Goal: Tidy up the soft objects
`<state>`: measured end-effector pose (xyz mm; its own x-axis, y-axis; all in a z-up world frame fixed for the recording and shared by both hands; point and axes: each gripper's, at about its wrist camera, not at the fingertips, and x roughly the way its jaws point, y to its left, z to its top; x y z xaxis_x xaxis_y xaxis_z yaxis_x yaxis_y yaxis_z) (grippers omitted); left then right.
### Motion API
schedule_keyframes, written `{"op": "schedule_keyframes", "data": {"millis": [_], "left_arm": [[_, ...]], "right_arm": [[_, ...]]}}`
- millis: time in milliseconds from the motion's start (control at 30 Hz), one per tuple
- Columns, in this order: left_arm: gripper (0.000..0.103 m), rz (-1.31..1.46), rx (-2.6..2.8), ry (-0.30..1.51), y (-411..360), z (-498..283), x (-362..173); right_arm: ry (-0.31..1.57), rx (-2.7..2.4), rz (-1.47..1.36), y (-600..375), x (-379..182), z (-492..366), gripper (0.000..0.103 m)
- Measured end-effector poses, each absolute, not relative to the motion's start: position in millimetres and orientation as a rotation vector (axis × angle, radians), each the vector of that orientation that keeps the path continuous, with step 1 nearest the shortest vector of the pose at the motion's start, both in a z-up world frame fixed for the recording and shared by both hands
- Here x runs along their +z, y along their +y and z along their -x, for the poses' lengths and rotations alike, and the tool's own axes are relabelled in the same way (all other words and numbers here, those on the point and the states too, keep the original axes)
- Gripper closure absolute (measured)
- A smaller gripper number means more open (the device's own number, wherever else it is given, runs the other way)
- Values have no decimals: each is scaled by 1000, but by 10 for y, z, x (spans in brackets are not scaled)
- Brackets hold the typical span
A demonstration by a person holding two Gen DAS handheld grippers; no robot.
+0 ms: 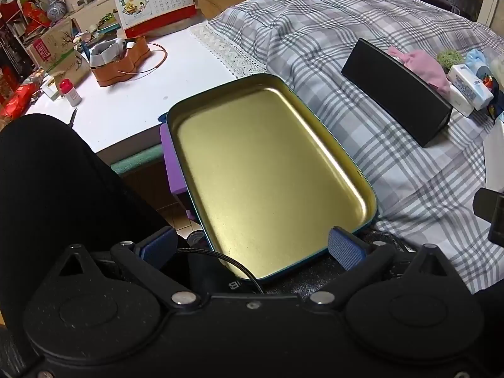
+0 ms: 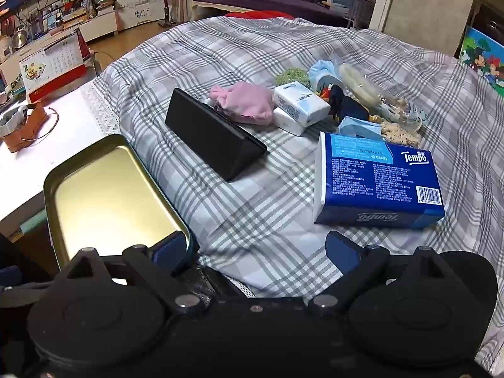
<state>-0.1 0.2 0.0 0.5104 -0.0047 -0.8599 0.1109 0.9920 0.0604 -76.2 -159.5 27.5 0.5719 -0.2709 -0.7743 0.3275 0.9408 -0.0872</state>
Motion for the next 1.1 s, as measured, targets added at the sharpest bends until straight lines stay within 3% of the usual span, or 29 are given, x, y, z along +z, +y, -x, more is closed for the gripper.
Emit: {"op": "schedule_keyframes", "data": {"millis": [1100], "left_arm": [[4,-97,-91,1102,-1,41,-94]], "right_arm": [[961,-340,-68,-1586,174,718,8]]}}
